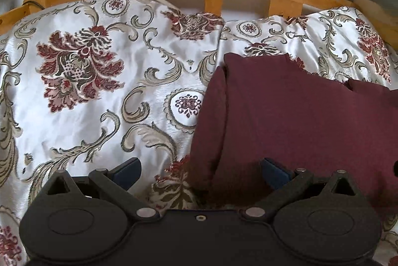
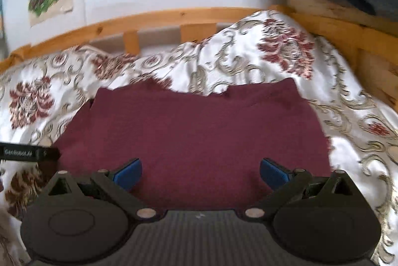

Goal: Fold small clothes

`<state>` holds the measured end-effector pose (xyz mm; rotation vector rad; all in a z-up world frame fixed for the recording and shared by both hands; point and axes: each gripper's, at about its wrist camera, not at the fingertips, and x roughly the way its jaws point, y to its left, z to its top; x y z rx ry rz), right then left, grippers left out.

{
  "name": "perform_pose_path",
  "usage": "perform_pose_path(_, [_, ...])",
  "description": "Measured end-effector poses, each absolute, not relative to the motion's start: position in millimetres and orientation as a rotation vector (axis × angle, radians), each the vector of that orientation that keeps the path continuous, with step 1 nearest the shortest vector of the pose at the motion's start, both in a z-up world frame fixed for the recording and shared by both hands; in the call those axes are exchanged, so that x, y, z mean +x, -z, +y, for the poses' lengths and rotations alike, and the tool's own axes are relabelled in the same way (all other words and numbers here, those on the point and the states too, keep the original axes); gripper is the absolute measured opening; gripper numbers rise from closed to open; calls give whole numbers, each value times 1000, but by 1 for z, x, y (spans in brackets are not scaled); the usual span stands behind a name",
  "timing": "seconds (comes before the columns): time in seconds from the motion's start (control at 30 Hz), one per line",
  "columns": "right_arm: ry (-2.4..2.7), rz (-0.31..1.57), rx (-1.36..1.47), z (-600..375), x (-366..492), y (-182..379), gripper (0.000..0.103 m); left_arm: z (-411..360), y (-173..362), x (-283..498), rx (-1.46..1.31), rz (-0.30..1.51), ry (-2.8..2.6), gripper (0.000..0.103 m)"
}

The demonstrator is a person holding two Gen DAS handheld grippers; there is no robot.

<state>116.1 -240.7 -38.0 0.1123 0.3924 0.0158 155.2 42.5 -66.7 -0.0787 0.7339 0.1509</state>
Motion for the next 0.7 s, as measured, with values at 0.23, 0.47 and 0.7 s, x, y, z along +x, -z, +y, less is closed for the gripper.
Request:
perform_pose_path(0.23, [10, 343, -12, -220, 122, 48, 103, 42, 79, 170, -88, 706, -114, 102])
perform_pose_path(0.47, [-11, 325, -78, -201, 130, 55, 103, 67, 94, 179, -234, 724, -65, 102])
perform_pose_path(0.7, [-6, 371, -75, -196, 139, 65, 103, 73, 100, 177, -256, 718, -46, 102])
